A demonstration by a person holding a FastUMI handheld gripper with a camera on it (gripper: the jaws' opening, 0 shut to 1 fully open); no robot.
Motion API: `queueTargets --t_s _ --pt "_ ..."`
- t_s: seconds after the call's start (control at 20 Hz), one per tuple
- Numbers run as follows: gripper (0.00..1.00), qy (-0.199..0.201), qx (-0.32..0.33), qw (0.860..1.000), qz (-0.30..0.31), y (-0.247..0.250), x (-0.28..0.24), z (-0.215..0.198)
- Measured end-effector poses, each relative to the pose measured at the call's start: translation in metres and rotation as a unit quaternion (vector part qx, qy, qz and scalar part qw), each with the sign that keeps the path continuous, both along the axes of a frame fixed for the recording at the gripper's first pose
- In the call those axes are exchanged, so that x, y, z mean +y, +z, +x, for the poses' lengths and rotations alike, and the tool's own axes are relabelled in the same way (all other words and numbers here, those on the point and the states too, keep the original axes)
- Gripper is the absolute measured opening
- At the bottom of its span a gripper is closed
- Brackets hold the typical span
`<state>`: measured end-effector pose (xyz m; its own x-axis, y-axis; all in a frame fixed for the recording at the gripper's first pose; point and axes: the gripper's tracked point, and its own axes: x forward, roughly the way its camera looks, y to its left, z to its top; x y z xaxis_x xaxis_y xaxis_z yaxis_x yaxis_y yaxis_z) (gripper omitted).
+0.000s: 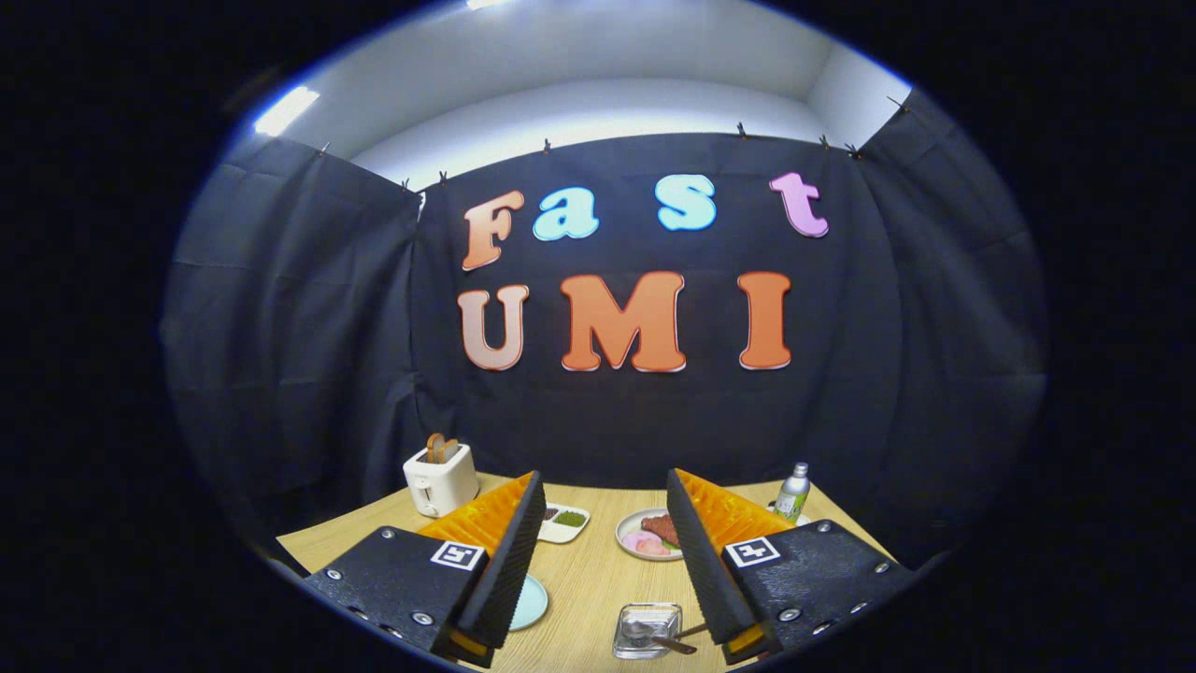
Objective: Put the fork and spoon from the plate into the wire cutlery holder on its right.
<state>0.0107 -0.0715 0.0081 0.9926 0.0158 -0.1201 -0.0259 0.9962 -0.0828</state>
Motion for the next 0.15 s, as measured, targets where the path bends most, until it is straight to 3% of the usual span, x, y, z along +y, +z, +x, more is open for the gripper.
queueTargets --t_s 0.15 --pt "0.81 -0.01 -0.038 0.999 -0.021 0.0119 0.0093 -0.0071"
